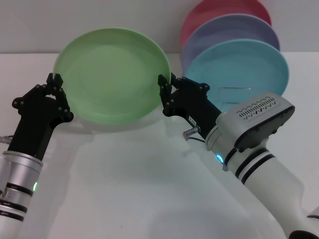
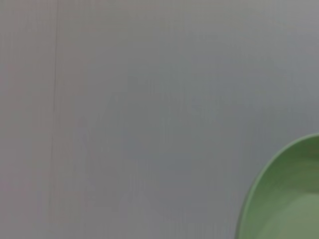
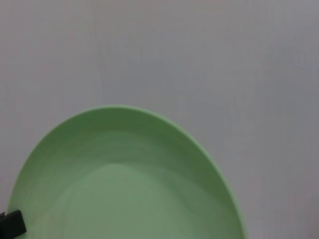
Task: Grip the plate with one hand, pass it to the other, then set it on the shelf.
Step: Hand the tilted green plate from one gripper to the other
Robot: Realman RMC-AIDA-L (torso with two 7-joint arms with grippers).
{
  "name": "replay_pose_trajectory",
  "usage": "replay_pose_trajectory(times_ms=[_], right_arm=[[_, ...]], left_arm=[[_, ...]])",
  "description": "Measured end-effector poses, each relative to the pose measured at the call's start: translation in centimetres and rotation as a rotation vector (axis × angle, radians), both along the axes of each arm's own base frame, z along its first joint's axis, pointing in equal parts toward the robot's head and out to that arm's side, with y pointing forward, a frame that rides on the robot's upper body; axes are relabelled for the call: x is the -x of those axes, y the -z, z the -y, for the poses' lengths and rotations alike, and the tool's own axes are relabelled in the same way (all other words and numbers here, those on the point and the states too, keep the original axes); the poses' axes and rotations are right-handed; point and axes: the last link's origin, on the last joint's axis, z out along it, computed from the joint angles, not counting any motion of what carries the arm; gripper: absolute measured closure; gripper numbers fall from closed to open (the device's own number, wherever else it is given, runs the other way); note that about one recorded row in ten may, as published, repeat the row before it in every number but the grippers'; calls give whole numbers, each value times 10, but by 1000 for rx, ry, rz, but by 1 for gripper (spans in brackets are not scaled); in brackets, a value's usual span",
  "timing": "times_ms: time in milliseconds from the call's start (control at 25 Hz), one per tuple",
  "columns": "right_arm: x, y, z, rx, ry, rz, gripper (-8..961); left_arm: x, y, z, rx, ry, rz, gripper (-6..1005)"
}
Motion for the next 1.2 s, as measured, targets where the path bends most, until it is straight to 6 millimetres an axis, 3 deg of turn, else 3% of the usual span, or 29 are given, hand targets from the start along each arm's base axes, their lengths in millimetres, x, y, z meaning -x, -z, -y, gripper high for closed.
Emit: replay_pose_trajectory(times_ms=[1200], right_arm=[[-1,-2,-4,-9,17,-8,831]], left_arm=[[-1,1,0,-4,0,-7,847]])
